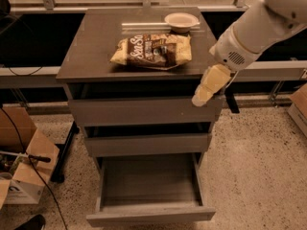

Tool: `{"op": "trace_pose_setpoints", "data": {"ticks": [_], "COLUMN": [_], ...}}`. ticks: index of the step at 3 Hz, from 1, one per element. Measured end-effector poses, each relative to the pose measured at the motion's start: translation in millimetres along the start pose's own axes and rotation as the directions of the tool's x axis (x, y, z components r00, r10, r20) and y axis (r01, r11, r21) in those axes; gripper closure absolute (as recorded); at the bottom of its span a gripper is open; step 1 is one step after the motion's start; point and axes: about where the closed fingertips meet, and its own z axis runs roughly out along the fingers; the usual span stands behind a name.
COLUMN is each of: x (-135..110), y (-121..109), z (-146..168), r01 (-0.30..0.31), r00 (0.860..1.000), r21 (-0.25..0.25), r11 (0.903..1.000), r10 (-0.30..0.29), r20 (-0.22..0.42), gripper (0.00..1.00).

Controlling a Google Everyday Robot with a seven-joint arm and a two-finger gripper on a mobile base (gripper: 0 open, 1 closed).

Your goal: Place brown chip bag into bottom drawer

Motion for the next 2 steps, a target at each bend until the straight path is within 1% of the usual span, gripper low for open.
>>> {"op": "trace_pose_setpoints", "data": {"ticks": [1,2], "x": [-25,-44], "y": [-43,-97], "z": [39,66], "r01": [-0.040,-0.087], "r00": [0.995,0.979], "r21": [0.036,0.086], "r11": [0.9986,0.9925], "r10": [0.036,0.070], "r20": [0.094,0.190], "gripper": [0.00,0.00]}}
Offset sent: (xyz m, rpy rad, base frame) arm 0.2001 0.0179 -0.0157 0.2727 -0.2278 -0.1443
